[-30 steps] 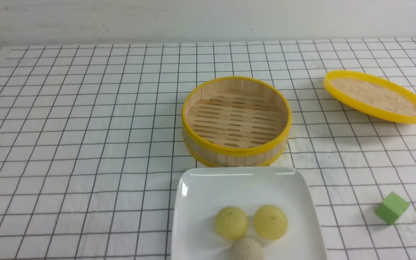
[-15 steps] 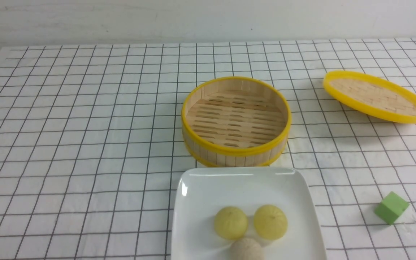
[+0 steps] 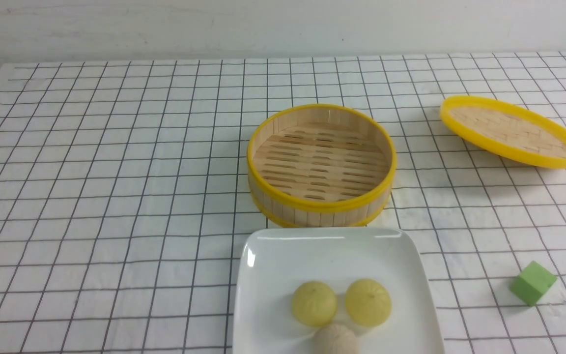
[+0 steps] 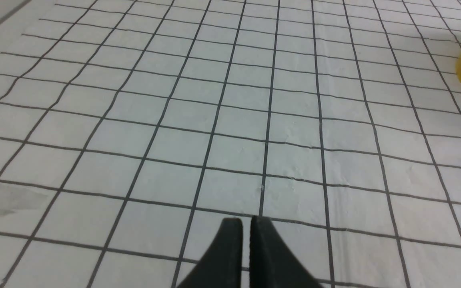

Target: Put the steamed buns into the plate on the white-black tablecloth.

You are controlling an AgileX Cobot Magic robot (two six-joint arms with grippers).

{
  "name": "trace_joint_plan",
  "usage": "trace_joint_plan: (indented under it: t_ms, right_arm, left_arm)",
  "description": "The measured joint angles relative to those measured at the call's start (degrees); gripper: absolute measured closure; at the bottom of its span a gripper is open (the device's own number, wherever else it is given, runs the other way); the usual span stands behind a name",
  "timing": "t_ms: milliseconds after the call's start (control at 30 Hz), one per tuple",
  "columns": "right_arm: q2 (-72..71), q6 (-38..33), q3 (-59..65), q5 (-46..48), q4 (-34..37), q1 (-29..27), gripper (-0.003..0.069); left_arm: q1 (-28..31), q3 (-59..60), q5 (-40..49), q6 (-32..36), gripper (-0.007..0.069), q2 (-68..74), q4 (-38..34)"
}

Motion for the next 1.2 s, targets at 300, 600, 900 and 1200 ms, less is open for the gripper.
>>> trace_joint_plan:
  t_ms: [300,600,900,1200]
  right_arm:
    - [0.00,0.00,0.00,0.00,0.00,0.00,0.0468]
    - [0.00,0.00,0.00,0.00,0.00,0.00,0.0456]
    - [0.00,0.00,0.00,0.00,0.00,0.00,0.0447]
    - [0.00,0.00,0.00,0.00,0.00,0.00,0.0438]
  left_arm:
    - [0.00,0.00,0.00,0.12,0.0570,0.00,0.05]
    - [0.00,0.00,0.00,0.12,0.0554,0.00,0.05]
    - [0.00,0.00,0.00,0.12,0.0552,0.00,0.07]
    - [0.00,0.00,0.05,0.12,0.0539,0.00,0.18]
